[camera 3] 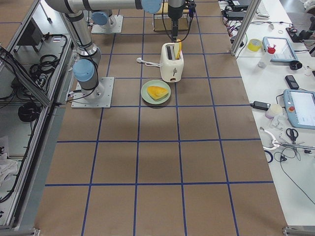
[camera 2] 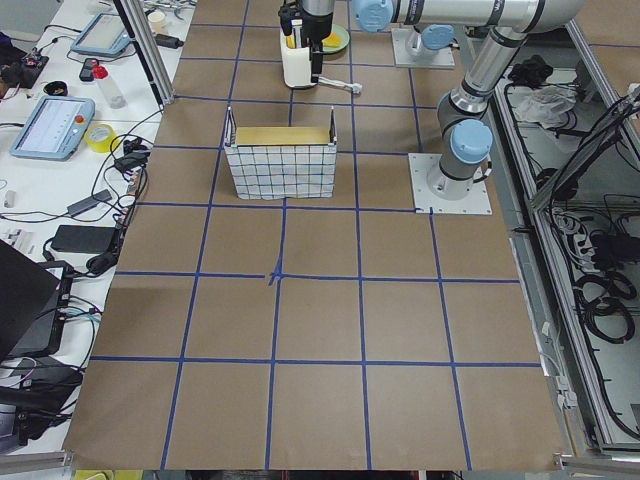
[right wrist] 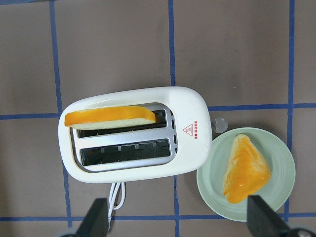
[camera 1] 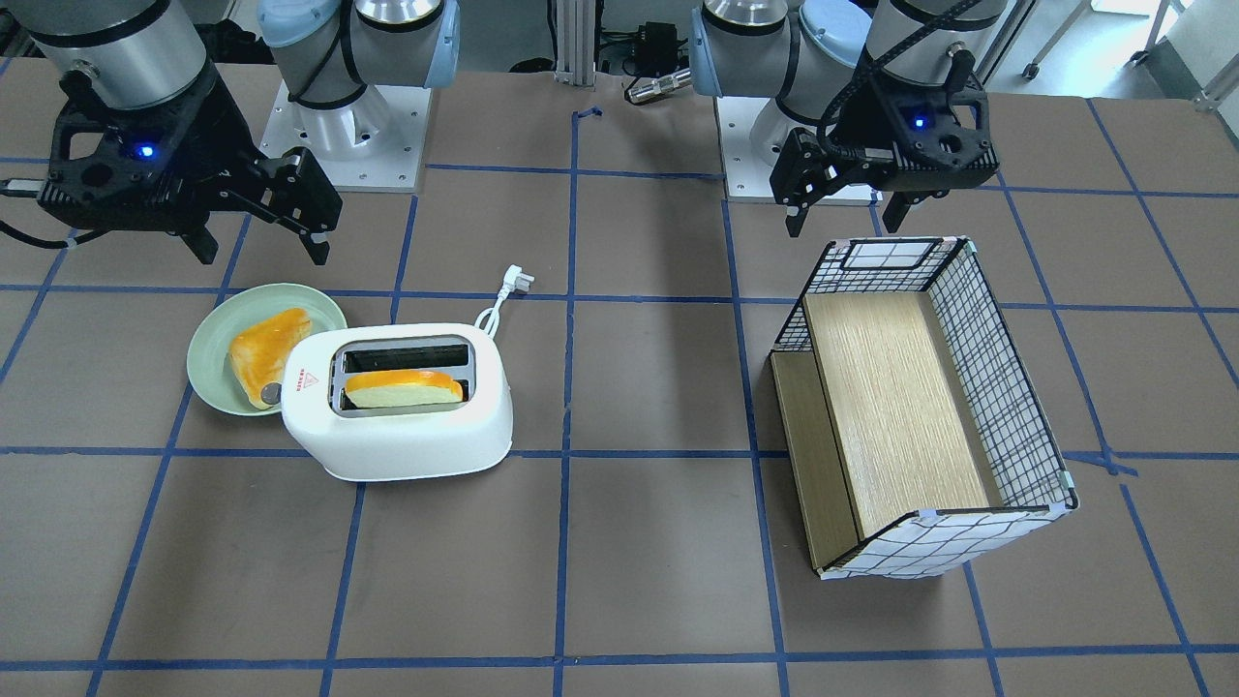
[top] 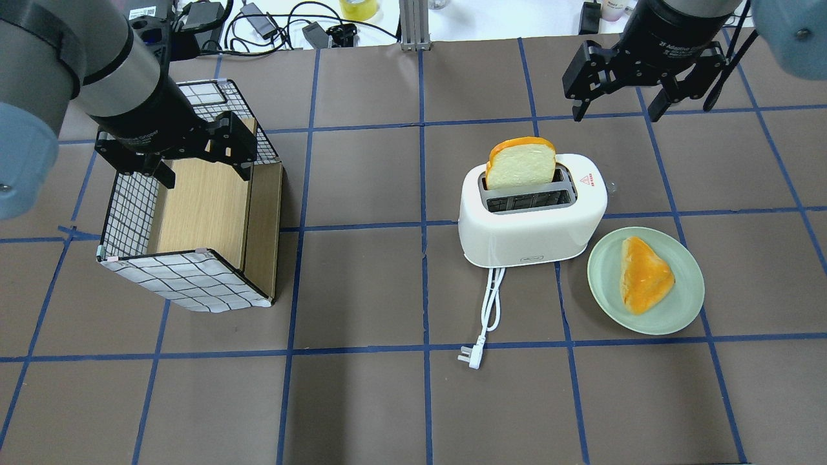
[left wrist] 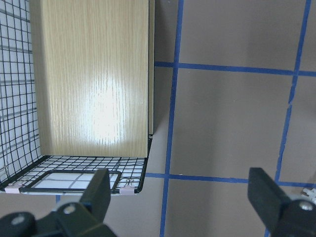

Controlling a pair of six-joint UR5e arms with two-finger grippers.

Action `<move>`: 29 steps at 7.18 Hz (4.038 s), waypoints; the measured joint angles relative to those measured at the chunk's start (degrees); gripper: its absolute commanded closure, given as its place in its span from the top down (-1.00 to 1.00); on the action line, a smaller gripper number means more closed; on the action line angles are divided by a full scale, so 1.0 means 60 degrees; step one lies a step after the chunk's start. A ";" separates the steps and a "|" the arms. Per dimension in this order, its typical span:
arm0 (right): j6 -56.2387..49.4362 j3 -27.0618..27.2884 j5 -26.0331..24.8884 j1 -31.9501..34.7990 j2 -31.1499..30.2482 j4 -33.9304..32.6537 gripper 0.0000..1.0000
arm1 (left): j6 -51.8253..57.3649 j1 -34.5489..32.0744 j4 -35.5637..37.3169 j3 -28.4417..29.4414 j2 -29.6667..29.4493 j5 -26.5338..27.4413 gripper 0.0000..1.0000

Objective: Press toaster with right arm

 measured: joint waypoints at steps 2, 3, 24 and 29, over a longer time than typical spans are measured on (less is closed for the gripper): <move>-0.0031 0.0001 -0.0037 0.0021 -0.0001 -0.0007 1.00 | 0.0000 0.0000 0.0000 0.0000 0.0000 0.0000 1.00; -0.0036 0.0001 -0.0048 0.0036 -0.0001 -0.0005 1.00 | 0.0000 0.0000 0.0000 0.0000 0.0000 0.0000 1.00; -0.2665 0.2213 0.0665 -0.1877 0.0787 -0.3500 -1.00 | 0.0000 0.0000 0.0000 0.0000 0.0000 0.0000 1.00; -0.2708 0.3152 0.1448 -0.1945 0.1075 -0.4589 -1.00 | 0.0000 0.0000 0.0000 0.0000 0.0000 0.0000 1.00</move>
